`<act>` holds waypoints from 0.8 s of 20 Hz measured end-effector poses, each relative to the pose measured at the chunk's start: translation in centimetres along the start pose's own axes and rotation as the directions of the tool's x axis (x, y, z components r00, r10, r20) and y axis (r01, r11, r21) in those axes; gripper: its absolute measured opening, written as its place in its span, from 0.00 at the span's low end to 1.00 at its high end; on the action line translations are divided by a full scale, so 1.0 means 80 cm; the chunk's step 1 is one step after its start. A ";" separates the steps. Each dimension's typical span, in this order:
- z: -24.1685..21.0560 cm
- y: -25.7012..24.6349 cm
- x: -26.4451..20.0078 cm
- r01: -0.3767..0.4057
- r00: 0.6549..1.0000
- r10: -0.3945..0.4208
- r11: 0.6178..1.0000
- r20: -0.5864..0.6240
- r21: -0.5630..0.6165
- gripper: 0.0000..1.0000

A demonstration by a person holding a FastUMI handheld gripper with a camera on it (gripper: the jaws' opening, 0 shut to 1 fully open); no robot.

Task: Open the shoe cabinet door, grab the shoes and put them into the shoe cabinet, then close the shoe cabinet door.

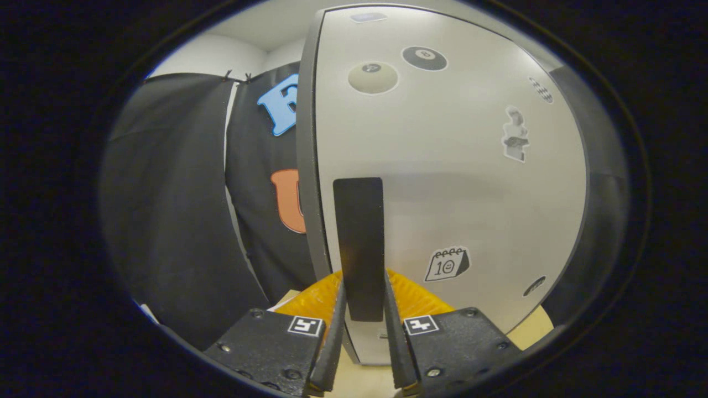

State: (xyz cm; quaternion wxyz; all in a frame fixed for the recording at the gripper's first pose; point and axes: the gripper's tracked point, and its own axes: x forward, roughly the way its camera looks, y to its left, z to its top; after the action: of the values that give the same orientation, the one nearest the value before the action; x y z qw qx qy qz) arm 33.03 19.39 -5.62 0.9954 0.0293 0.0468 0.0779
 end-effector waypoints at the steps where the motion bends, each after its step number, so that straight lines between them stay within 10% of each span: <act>1: 0.001 0.000 -0.003 -0.005 1.000 0.005 1.000 -0.005 -0.006 0.37; 16: -0.011 -0.009 -0.057 -0.137 0.990 0.136 0.990 -0.024 -0.038 0.31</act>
State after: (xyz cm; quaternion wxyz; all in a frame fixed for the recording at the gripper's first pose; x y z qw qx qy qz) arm 28.57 17.98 -6.11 0.9876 0.0117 0.0537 0.1471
